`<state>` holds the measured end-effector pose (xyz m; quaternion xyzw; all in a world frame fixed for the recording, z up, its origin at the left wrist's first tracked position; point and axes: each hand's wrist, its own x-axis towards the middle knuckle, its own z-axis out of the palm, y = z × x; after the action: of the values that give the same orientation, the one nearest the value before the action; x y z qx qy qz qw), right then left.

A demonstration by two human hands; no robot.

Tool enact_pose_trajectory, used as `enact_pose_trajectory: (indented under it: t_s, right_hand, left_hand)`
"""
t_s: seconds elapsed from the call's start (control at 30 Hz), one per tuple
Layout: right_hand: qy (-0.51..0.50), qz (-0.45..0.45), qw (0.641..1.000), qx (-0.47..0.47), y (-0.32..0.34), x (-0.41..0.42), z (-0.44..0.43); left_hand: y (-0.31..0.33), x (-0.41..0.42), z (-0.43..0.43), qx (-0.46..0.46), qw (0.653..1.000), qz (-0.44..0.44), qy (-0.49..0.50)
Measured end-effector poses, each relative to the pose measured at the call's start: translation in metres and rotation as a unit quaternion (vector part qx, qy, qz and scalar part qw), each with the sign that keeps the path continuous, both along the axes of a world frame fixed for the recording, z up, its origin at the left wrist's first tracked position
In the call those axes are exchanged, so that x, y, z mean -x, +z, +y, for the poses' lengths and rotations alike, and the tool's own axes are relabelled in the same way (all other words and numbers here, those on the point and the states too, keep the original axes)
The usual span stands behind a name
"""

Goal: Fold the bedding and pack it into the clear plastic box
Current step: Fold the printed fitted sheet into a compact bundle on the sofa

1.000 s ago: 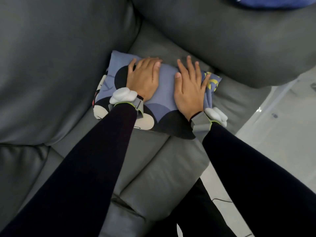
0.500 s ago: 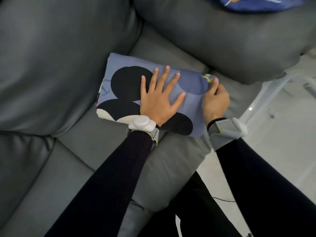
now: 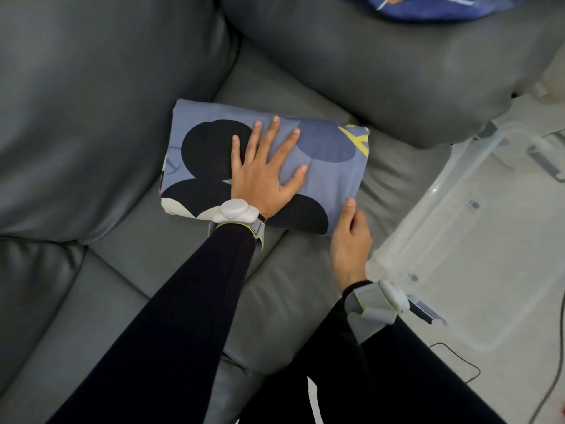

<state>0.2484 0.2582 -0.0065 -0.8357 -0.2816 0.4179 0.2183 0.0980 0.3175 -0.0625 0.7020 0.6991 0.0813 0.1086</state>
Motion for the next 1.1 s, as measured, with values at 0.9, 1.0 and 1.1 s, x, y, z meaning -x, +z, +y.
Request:
enact_pose_trajectory:
  t_s: [0.9,1.0,1.1]
  right_hand:
    - [-0.157,0.245,0.956,0.031,0.021,-0.024,0.019]
    - [-0.157,0.185,0.967,0.08,0.0,-0.02,0.008]
    - [-0.065,0.011,0.996,0.067,-0.008,-0.006,0.013]
  left_hand:
    - [0.001,0.009,0.0,0.006,0.999,-0.039,-0.009]
    - [-0.001,0.005,-0.008,-0.016,0.999,-0.018,-0.021]
    - [0.002,0.008,-0.007,-0.014,1.0,-0.008,-0.026]
